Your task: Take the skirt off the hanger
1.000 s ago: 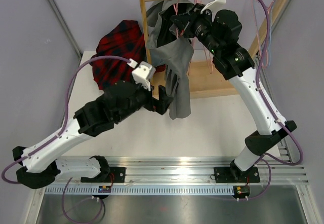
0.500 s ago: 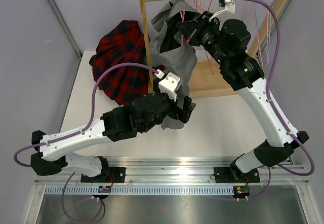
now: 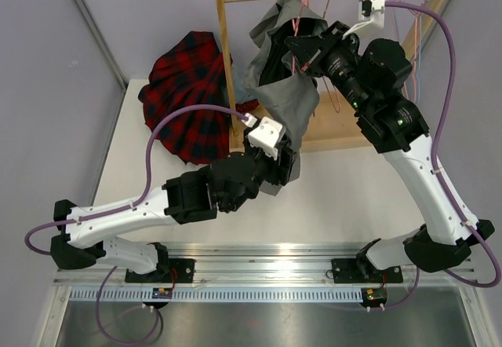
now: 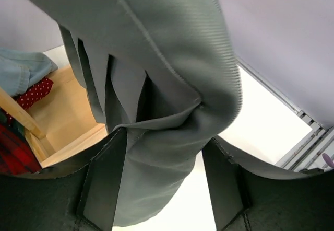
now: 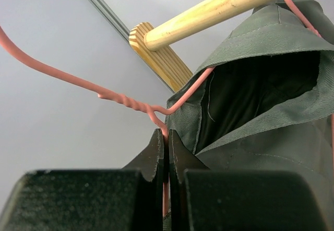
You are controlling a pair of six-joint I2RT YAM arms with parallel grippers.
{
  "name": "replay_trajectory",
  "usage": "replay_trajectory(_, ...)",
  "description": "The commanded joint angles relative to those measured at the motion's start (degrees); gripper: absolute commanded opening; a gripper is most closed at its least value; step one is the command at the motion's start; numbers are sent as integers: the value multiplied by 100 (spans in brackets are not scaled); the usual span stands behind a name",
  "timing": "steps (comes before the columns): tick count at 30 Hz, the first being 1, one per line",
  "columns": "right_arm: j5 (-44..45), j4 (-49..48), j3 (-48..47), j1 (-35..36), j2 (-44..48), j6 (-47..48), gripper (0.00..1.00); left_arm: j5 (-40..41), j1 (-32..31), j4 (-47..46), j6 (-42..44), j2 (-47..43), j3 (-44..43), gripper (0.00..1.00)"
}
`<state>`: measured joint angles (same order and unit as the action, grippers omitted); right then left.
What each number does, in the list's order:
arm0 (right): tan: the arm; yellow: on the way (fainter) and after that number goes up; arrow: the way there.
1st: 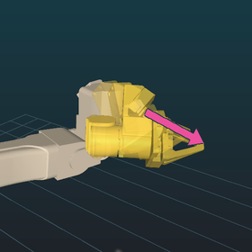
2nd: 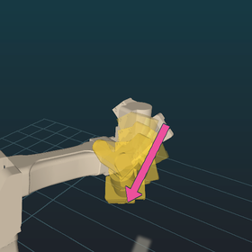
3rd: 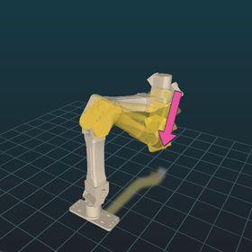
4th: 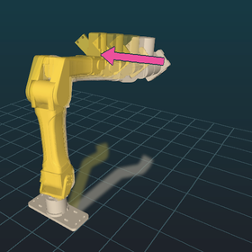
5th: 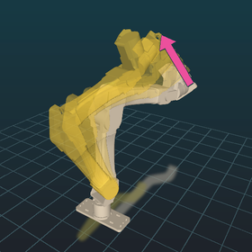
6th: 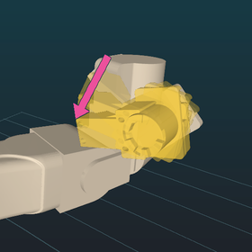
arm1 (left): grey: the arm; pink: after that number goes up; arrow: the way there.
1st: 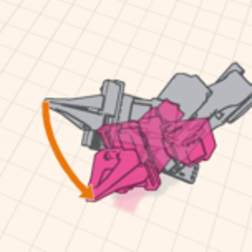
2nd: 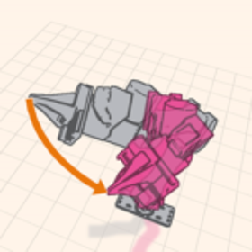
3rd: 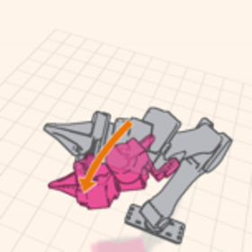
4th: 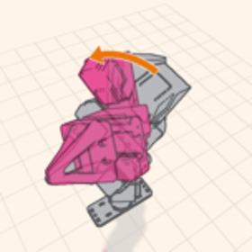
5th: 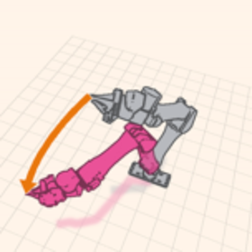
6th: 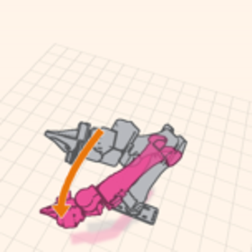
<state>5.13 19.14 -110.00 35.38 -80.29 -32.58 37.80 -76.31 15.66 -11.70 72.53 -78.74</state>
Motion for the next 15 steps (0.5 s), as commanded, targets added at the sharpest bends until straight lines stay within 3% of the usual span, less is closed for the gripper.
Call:
replay_trajectory(1, 94, -727, 65, 57, 286, -135, 0, 61, -59, -739, 247, -2, 34, 61)
replay_trajectory(2, 94, -762, 92, 57, 303, -144, 0, -35, -59, -809, 317, -2, 43, 59)
replay_trajectory(4, 111, -788, 127, 57, 330, -170, 0, -115, -68, -863, 344, 15, 43, 39)
replay_trajectory(5, 111, -797, 136, 48, 330, -179, 0, -176, -68, -898, 336, 15, 43, 21)
replay_trajectory(8, 138, -797, 101, 57, 304, -170, 0, -194, -94, -933, 274, -28, 130, 0)
replay_trajectory(15, 252, -736, -109, 48, 146, -73, 0, 69, -612, -1082, 151, -493, 1043, 0)
